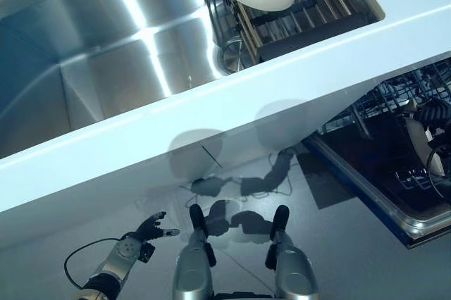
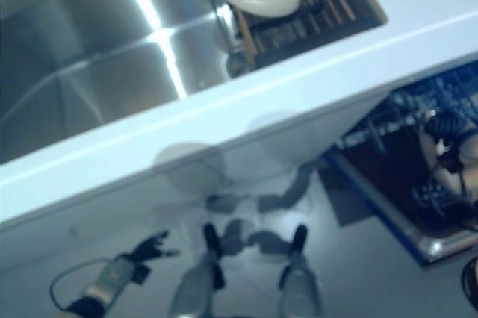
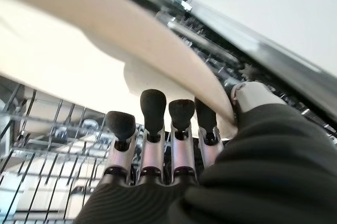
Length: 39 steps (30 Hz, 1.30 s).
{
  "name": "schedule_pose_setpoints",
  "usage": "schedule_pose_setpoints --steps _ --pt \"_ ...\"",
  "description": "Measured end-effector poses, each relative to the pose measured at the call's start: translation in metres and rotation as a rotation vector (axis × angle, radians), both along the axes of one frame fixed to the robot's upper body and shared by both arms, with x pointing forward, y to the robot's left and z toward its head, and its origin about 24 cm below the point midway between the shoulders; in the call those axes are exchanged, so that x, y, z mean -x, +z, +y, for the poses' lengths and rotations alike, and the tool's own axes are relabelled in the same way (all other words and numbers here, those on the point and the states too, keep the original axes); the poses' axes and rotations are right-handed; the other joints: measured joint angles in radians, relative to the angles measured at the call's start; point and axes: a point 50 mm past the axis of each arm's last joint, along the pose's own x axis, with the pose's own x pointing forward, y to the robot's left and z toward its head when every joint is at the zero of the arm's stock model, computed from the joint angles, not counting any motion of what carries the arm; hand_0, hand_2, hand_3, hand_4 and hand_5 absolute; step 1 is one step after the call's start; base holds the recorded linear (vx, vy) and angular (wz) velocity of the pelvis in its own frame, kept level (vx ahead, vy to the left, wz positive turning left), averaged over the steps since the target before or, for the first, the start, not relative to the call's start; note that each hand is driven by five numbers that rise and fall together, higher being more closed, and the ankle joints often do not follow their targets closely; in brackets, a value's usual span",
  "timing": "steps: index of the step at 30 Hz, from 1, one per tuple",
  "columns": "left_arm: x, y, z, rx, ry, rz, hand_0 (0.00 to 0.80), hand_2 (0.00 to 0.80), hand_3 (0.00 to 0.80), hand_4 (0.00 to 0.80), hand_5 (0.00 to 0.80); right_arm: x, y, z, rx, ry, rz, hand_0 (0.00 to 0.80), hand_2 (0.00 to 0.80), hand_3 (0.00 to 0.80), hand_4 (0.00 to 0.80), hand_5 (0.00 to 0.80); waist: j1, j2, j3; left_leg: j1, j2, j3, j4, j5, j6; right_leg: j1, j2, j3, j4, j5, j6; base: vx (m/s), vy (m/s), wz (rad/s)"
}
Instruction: Take plates into dishwasher
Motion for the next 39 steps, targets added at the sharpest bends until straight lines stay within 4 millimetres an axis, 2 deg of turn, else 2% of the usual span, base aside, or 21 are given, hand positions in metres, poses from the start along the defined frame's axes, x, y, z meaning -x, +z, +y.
schedule_pose_setpoints --steps 9,18,28,39 --pt "-0.002 0.002 0.0 0.015 0.012 -0.013 0.0 0.0 0.0 0.0 0.0 0.001 0.002 -0.003 0.089 -0.045 -0.011 0.8 0.8 0.8 0.8 0.8 0.0 -0.018 0.011 0.0 0.0 0.002 0.0 0.0 0.0 0.0 0.0 0.0 0.0 0.0 0.0 0.0 0.0 0.0" --pt "-0.003 0.004 0.003 0.017 0.025 -0.022 0.0 0.0 0.0 0.0 0.0 0.001 0.004 -0.003 0.132 -0.052 -0.025 0.8 0.8 0.8 0.8 0.8 0.0 -0.019 0.012 0.0 0.0 0.003 0.0 0.0 0.0 -0.001 0.0 0.0 0.0 0.0 0.0 0.0 0.0 0.0" --pt "-0.003 0.004 0.003 0.016 0.025 -0.021 0.0 0.0 0.0 0.0 0.0 -0.002 0.006 0.004 0.198 -0.007 -0.011 0.8 0.8 0.8 0.8 0.8 -0.001 -0.02 0.013 -0.005 0.001 0.003 0.0 -0.001 -0.001 -0.005 0.001 0.0 0.0 0.0 0.0 0.0 0.0 0.0" --pt "-0.003 0.005 0.006 0.006 0.028 -0.018 0.0 0.0 0.0 0.0 0.0 -0.007 0.002 0.014 0.349 0.092 0.111 0.8 0.8 0.8 0.8 0.8 0.008 -0.031 0.019 -0.014 0.001 0.003 0.0 0.0 -0.001 -0.014 0.001 0.0 0.0 0.001 0.0 0.0 0.0 0.0"
